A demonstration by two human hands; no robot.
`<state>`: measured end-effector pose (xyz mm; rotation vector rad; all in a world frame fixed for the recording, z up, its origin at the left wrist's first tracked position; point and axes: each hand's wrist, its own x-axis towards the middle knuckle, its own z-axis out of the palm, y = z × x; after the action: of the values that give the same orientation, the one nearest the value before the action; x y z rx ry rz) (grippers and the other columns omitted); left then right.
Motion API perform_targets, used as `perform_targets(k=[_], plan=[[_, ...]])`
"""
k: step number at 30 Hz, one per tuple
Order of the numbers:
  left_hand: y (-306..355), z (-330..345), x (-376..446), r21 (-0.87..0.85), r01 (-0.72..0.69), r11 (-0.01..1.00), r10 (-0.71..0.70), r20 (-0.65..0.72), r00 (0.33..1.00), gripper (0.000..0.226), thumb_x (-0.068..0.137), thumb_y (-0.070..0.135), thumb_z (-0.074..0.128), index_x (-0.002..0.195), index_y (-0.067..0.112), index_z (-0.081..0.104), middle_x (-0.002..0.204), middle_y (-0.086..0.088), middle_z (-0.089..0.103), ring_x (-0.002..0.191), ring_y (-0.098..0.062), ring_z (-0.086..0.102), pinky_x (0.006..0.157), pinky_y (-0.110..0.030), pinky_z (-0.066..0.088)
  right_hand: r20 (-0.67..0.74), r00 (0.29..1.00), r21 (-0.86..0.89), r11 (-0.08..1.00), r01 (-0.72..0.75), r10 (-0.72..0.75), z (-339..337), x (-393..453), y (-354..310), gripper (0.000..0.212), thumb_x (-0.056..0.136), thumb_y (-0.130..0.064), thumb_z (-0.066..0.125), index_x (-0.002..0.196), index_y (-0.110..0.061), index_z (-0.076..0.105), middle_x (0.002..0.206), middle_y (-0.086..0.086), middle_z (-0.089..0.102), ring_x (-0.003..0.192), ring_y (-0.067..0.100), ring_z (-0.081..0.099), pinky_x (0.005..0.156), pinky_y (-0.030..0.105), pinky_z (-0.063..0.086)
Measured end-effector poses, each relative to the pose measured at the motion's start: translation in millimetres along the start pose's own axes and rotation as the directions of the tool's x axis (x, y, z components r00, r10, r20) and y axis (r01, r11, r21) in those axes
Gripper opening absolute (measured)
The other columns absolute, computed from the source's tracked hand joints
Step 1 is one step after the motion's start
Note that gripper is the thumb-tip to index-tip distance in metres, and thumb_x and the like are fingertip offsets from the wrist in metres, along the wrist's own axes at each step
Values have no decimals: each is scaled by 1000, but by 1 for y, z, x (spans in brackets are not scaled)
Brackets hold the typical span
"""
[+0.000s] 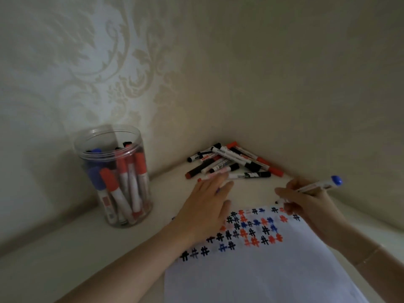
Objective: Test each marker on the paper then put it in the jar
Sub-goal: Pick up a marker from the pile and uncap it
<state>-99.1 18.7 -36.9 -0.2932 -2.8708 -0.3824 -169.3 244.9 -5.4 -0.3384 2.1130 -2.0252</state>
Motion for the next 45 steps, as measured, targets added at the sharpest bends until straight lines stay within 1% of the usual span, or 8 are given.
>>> perform_targets(k=[3, 6, 11, 25, 31, 35, 40, 45], plan=[[35, 5, -6, -140, -130, 982, 161, 246, 956, 70, 96, 61, 24, 153, 28, 2, 157, 15, -14, 142, 0, -17, 114, -24, -15, -61, 998, -7, 1000, -30, 29, 1, -8, 16, 22, 84, 6, 60, 67, -1, 49, 58, 15, 48, 42, 23, 47, 40, 28, 42], [41, 18, -9, -119, -159, 980, 191, 346, 919, 88, 86, 74, 32, 153, 29, -3, 157, 16, -17, 139, 4, -20, 115, -27, -15, -165, 986, -175, 985, -14, -15, -3, -13, 32, 27, 85, 4, 59, 62, -2, 45, 52, 13, 44, 38, 14, 42, 39, 25, 36], [35, 28, -11, -100, -151, 983, 176, 333, 926, 97, 79, 80, 39, 153, 31, 0, 158, 17, -12, 140, 6, -16, 113, -25, -17, -259, 952, -321, 944, 77, -166, -8, -14, 45, 37, 81, 5, 61, 55, -6, 36, 46, 3, 34, 38, 5, 30, 38, 16, 24], [36, 26, -10, -123, -148, 981, 179, 294, 939, 98, 76, 82, 41, 152, 34, 2, 158, 19, -9, 133, 13, -16, 111, -21, -17, -271, 935, -408, 907, 105, -230, -3, -16, 46, 41, 79, 6, 61, 52, -10, 33, 40, -9, 34, 37, 5, 33, 39, 14, 25], [37, 25, -11, -127, -144, 982, 176, 297, 939, 98, 76, 81, 41, 152, 34, 2, 158, 18, -8, 133, 13, -15, 113, -22, -15, -212, 956, -387, 915, 111, -205, -3, -18, 43, 36, 78, 9, 59, 53, -6, 39, 36, -8, 39, 35, 4, 36, 38, 13, 27], [38, 25, -11, -131, -137, 982, 171, 300, 938, 97, 76, 81, 41, 152, 35, 1, 158, 19, -9, 131, 14, -17, 112, -21, -17, -260, 942, -407, 909, 91, -211, -2, -18, 43, 32, 78, 8, 58, 57, -6, 38, 50, 4, 36, 48, 13, 32, 48, 27, 25], [38, 25, -11, -132, -134, 982, 169, 305, 937, 98, 77, 81, 42, 152, 34, 1, 157, 20, -10, 129, 15, -18, 110, -19, -18, -254, 948, -344, 934, 98, -194, -2, -18, 41, 31, 78, 7, 59, 58, -4, 40, 43, 1, 41, 35, 5, 35, 37, 16, 29], [37, 26, -11, -137, -135, 981, 171, 300, 938, 98, 76, 81, 41, 152, 34, 1, 158, 19, -9, 132, 13, -17, 112, -21, -16, -228, 957, -375, 923, 86, -182, -4, -16, 44, 32, 78, 8, 60, 56, -5, 40, 49, 6, 37, 44, 11, 33, 44, 23, 28]])
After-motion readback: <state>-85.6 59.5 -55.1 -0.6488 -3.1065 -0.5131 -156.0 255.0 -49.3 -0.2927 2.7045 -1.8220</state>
